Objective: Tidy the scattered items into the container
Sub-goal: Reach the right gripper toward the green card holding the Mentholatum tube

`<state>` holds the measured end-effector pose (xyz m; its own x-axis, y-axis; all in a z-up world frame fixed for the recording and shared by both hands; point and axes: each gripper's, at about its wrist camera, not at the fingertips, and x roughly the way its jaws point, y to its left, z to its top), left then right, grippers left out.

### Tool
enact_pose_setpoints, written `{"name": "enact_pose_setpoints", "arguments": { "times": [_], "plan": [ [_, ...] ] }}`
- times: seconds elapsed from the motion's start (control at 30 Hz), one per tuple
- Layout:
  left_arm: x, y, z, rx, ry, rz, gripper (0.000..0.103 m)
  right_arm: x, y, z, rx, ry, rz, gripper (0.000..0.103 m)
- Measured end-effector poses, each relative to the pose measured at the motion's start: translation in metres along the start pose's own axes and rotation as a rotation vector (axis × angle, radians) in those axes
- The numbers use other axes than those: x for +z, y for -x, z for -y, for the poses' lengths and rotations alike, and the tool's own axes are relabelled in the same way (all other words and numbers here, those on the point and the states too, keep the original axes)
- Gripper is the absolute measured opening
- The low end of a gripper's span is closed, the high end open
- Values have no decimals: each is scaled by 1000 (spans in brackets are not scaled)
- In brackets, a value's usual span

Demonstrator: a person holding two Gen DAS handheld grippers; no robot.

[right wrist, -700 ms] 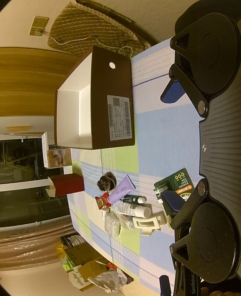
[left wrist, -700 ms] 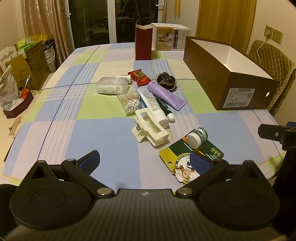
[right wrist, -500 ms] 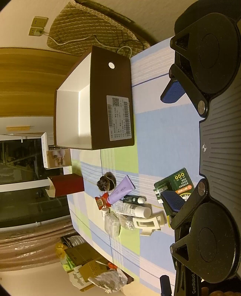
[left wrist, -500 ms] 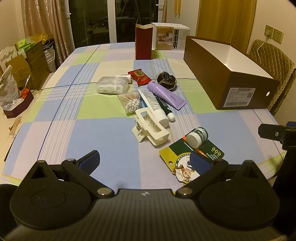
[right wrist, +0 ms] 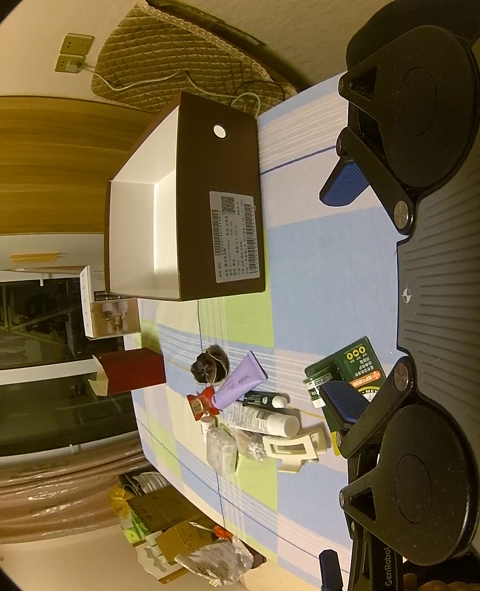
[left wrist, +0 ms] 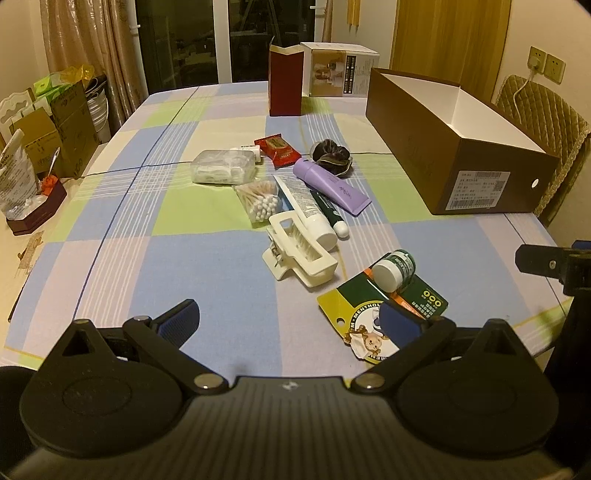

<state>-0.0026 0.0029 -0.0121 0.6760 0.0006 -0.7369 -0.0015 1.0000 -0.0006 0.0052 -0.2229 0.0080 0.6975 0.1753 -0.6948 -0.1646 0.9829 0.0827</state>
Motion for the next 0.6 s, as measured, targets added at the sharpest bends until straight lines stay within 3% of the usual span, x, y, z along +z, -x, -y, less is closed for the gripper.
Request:
{"name": "enact_pose_setpoints", "arguments": {
  "times": [0.33, 0.6],
  "plan": [
    [0, 0, 0, 1, 0, -1, 102, -1, 0, -1, 5, 6, 7, 103],
    [5, 2, -1, 13, 10, 22, 102, -1, 2, -1, 57, -11, 60, 103]
  ]
}}
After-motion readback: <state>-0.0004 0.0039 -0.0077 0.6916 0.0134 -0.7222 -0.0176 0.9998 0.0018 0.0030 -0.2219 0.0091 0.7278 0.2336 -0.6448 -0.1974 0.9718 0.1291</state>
